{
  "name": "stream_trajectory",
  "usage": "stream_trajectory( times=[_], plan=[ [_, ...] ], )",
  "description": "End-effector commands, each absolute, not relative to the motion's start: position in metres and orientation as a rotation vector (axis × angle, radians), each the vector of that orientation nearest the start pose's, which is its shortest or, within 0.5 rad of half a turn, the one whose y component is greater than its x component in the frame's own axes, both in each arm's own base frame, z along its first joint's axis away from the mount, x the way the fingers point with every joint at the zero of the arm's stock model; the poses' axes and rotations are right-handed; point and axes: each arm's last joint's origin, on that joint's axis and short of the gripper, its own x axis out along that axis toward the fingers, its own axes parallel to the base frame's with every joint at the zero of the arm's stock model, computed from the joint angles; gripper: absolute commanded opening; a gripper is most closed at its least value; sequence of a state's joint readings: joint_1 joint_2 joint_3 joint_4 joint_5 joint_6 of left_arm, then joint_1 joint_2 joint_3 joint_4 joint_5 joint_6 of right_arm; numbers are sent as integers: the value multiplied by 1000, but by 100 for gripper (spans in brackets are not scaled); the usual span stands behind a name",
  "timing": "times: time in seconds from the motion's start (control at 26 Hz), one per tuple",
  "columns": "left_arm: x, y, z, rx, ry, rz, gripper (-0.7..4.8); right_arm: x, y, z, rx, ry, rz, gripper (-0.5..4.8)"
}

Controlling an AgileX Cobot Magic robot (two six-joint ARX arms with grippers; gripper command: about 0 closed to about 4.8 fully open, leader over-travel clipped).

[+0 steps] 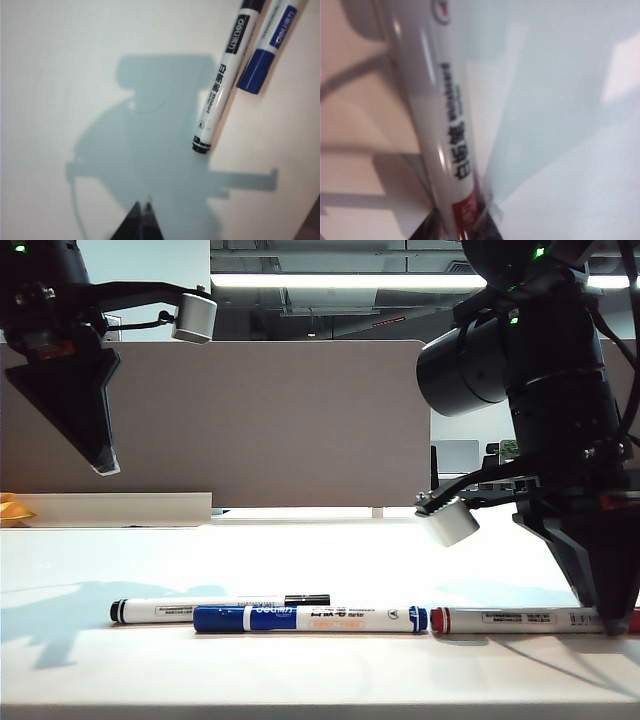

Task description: Pick up the markers one by one and line them up horizontally in a straight line on the table.

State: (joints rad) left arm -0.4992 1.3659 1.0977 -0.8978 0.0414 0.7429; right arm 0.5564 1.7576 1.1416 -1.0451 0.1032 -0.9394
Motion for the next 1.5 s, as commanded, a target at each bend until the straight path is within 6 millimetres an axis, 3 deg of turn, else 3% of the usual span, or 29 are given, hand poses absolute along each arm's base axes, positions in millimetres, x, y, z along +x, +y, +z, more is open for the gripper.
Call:
stream_trajectory(
  times=[0.04,0.15,0.73,0.89,1.5],
  plan=[
    [225,-124,269,900,913,-893,-6,253,156,169,-1219,1332,1131,112],
    [225,-124,269,900,912,-893,-6,253,156,169,-1219,1334,1130,173],
    [225,-124,269,901,912,-891,-6,255,167,179,-1229,1277,1122,185],
    [225,-124,269,901,912,-891,-6,262,175,193,-1182,1247,1063,241],
    [225,-124,269,900,920,-894,-6,263,183,198,-1123,1202,1123,244]
  ],
)
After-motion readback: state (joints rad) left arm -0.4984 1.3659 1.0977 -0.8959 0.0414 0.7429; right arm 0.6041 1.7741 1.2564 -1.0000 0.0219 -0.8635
